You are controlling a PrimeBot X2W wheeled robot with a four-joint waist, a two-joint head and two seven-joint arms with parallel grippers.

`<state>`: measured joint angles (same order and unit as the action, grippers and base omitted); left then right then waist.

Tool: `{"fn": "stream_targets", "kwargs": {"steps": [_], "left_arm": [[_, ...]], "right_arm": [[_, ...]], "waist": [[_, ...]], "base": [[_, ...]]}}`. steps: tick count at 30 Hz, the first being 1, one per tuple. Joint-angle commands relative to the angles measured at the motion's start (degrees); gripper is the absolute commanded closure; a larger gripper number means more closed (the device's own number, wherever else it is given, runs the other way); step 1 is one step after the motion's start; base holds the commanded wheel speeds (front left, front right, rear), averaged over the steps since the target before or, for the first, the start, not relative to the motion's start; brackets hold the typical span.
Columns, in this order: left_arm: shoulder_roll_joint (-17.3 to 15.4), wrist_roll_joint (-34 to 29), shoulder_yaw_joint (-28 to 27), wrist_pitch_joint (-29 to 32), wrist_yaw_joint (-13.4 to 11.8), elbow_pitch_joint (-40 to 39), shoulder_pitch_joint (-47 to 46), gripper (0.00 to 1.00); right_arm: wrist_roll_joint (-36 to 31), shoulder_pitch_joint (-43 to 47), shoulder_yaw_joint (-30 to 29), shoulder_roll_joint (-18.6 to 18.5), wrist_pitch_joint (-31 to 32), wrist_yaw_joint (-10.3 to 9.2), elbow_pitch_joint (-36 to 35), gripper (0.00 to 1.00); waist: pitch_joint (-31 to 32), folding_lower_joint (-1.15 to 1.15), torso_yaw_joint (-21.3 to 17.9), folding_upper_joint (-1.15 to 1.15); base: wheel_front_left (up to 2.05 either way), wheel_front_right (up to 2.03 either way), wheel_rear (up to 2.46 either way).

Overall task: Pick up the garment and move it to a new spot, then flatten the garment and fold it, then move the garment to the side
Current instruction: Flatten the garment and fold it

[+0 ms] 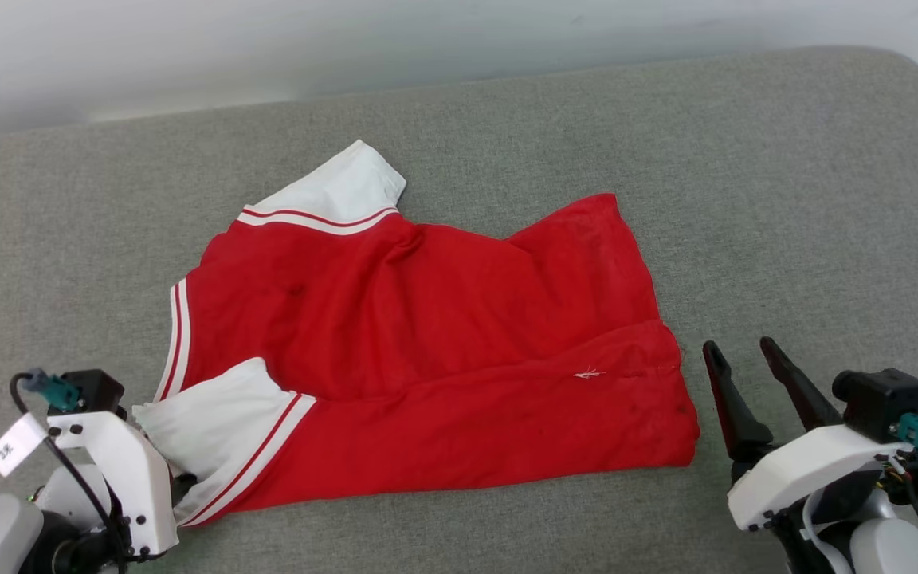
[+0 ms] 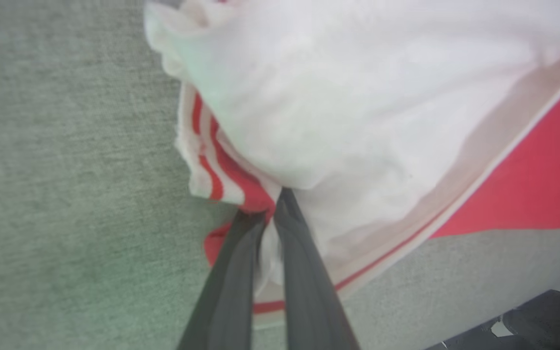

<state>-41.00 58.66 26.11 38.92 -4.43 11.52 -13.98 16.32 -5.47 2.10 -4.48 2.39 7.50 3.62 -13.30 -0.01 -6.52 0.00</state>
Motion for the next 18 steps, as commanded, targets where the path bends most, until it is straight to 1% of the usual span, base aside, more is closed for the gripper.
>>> {"fn": "stream_targets", "kwargs": {"steps": [1,4,7,12,15,18], "left_arm": [[3.21,0.05,1.17,-1.7,0.45,0.63,1.76,1.0],[2.38,-0.7,-1.03,-5.91,-0.5,-1.19,2.73,1.0],[0.95,-1.67,-3.09,-9.38,-1.84,-4.61,4.26,1.0],[-0.27,-3.06,-4.47,-12.09,-4.29,-11.27,6.46,1.0],[-0.91,-3.98,-5.09,-12.96,-5.44,-14.58,6.65,1.0],[-1.18,-4.72,-5.15,-13.12,-6.27,-16.98,6.63,1.0]], "right_arm": [[1.2,0.24,-0.42,-0.56,1.27,-0.02,0.1,0.0],[3.02,0.78,-0.9,-2.06,6.94,-0.02,0.81,0.0],[4.63,1.04,-0.37,-4.06,14.6,-0.02,1.25,0.0],[6.54,0.22,1.82,-6.9,26.27,-0.02,0.75,0.0],[6.76,-1.51,3.6,-7.9,30.55,-0.02,1.48,0.0],[7.25,-3.28,5.23,-8.23,32.62,-0.02,3.63,0.0]], "waist": [[0.51,0.01,0.21,0.0],[1.4,0.01,0.57,0.0],[2.23,0.01,1.15,0.0],[2.33,0.01,2.76,0.0],[1.56,0.01,3.54,0.0],[0.68,0.01,4.27,0.0]], "base": [[0.0,0.0,0.0],[0.0,0.0,0.0],[0.0,0.0,0.0],[0.0,0.0,0.0],[0.0,0.0,0.0],[0.0,0.0,0.0]]}}
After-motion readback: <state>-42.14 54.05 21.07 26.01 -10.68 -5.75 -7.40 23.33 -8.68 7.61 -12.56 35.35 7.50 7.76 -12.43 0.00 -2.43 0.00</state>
